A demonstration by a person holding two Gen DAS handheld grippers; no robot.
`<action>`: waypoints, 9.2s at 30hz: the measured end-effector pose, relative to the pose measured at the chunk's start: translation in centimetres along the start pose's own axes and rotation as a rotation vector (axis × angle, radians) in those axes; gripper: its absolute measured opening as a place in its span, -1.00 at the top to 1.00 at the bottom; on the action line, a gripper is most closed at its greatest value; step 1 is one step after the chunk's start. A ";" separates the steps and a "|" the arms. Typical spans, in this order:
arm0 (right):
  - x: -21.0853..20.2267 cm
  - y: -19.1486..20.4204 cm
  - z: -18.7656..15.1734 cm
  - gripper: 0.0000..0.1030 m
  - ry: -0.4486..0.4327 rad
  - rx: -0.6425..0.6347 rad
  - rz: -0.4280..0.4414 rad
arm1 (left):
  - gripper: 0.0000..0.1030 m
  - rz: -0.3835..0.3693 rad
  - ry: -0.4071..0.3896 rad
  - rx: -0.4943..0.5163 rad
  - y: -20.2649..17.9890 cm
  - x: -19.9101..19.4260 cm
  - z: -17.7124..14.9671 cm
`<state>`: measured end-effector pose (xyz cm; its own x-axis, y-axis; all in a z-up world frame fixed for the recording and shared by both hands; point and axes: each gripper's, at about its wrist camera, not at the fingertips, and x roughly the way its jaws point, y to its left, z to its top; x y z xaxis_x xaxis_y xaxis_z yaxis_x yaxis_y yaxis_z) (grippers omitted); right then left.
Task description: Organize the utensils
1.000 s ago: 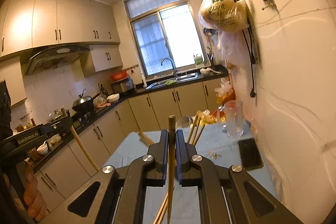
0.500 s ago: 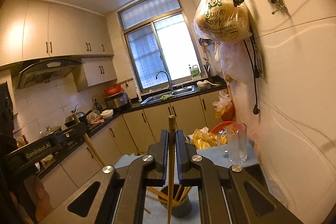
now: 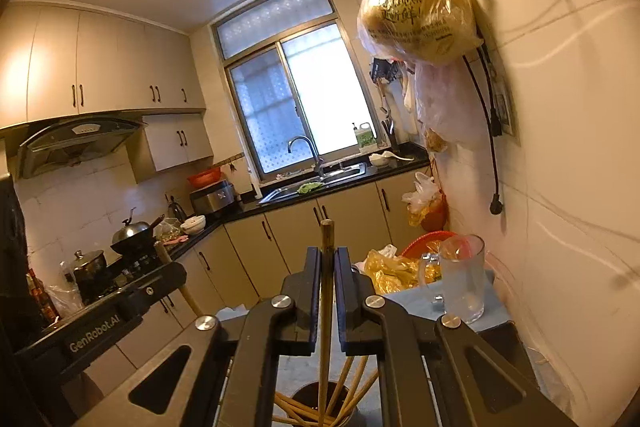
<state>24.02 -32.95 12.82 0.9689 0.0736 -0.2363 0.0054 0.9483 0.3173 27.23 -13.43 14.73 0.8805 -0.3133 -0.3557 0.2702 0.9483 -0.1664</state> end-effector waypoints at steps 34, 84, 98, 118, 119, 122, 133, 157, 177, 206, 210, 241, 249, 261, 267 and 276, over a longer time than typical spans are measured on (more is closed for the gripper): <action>1.9 -4.1 -5.9 0.65 0.227 0.175 0.055 | 0.21 -0.018 0.159 -0.021 2.3 -1.4 -4.2; 7.0 1.5 -23.6 0.47 0.858 -0.005 0.031 | -0.28 0.137 0.530 -0.139 12.2 -6.0 -20.4; 10.1 2.6 -25.2 0.78 0.903 -0.141 -0.035 | -0.28 0.094 0.574 -0.127 10.8 -2.7 -20.3; 6.8 -6.3 -23.6 0.80 0.861 0.007 -0.059 | 0.69 0.079 0.788 0.051 2.8 9.0 -22.5; 6.9 -6.3 -23.5 0.80 0.865 0.006 -0.057 | 0.72 0.092 0.788 0.064 2.7 9.1 -22.6; 7.6 -6.3 -23.4 0.79 0.891 -0.009 -0.052 | 0.78 0.117 0.780 0.135 1.8 9.5 -22.8; 9.1 -4.1 -22.2 0.84 0.877 -0.112 -0.067 | 0.89 0.065 0.587 -0.072 6.9 4.4 -18.4; -12.6 0.0 -12.0 0.85 0.313 -0.054 -0.029 | 0.90 0.111 0.211 -0.123 7.8 -14.3 -12.8; -15.1 1.5 -5.6 0.85 0.147 -0.054 0.033 | 0.90 0.017 0.032 -0.104 4.8 -16.5 -4.1; 0.0 0.5 0.0 0.85 0.059 -0.004 0.028 | 0.90 -0.006 -0.034 -0.056 2.1 -0.6 1.7; 1.3 0.1 -1.1 0.85 0.077 0.004 0.021 | 0.90 0.000 -0.031 -0.064 2.2 0.6 1.0; 5.5 -3.1 -7.1 0.78 0.295 0.126 0.062 | 0.78 0.015 0.171 -0.050 2.6 4.3 -3.2; 0.0 -2.8 -5.7 0.49 0.276 0.138 0.074 | -0.10 0.036 0.109 -0.028 3.8 -3.8 -2.9; -16.1 1.7 -8.8 -0.26 0.316 -0.042 0.046 | -0.49 0.218 0.123 0.059 5.3 -21.1 -10.5; -22.1 3.9 -10.3 -0.31 0.291 -0.105 0.040 | -0.58 0.217 0.140 0.016 5.6 -24.8 -12.6; -25.8 5.5 -10.3 -0.33 0.246 -0.147 0.053 | -0.59 0.273 0.130 0.035 4.8 -27.6 -13.8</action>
<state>-3.53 -26.44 11.20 0.8777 0.1795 -0.4442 -0.0965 0.9744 0.2031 -1.18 -0.93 11.07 0.8659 -0.0482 -0.4980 0.0457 0.9988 -0.0172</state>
